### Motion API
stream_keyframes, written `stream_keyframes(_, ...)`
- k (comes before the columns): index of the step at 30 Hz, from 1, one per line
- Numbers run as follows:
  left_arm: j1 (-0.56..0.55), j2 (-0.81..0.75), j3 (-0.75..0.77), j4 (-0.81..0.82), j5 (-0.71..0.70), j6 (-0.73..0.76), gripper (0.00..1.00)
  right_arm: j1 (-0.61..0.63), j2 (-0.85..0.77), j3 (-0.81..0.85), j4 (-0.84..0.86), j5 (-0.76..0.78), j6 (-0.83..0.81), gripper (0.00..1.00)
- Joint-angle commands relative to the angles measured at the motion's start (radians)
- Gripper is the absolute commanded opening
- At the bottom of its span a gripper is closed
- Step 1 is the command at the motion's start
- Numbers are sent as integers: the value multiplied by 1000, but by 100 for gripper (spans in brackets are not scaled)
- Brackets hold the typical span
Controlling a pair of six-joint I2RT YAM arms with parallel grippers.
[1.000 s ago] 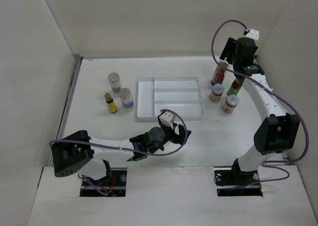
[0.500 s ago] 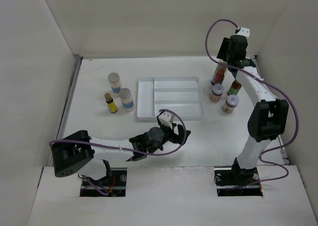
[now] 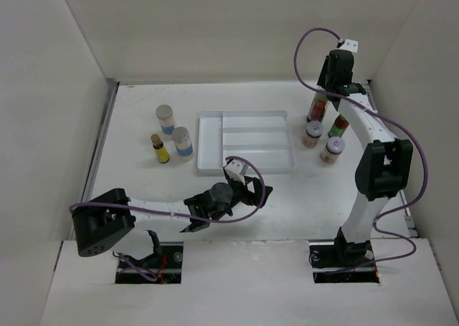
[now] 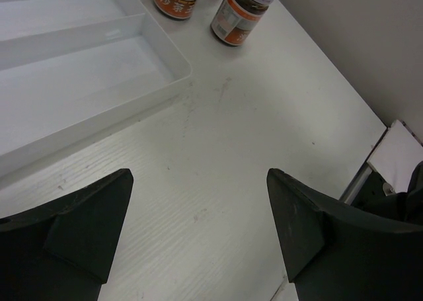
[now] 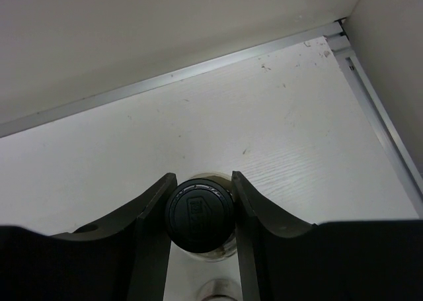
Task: Organize the condiment bottles
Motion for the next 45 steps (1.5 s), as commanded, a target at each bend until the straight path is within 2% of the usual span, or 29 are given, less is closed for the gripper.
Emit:
stream_keyframes(1,39,-77,-45,71,-9,-26,82,2,-40,121,96,78,-22,19)
stream_keyframes(9,128,-382,-119,5,-73,-26,81,78,-106,316,21,54,-43,19)
stream_keyframes(14,133,-598,-156,-189,-197,-32,81,199,-138,298,26,52,-36,19)
stream_keyframes(20,200,-835,-157,-484,-355,-55,82,364,-85,319,64,67,-19,19)
stream_keyframes(25,262,-927,-171,-688,-374,-159,82,460,21,408,67,72,15,19)
stream_keyframes(32,262,-1070,-217,-890,-358,-231,82,537,162,519,144,95,33,20)
stream_keyframes(37,248,-1116,-232,-914,-342,-236,82,554,222,529,208,116,47,20)
stream_keyframes(45,243,-1093,-228,-906,-297,-236,82,554,242,471,217,141,79,21)
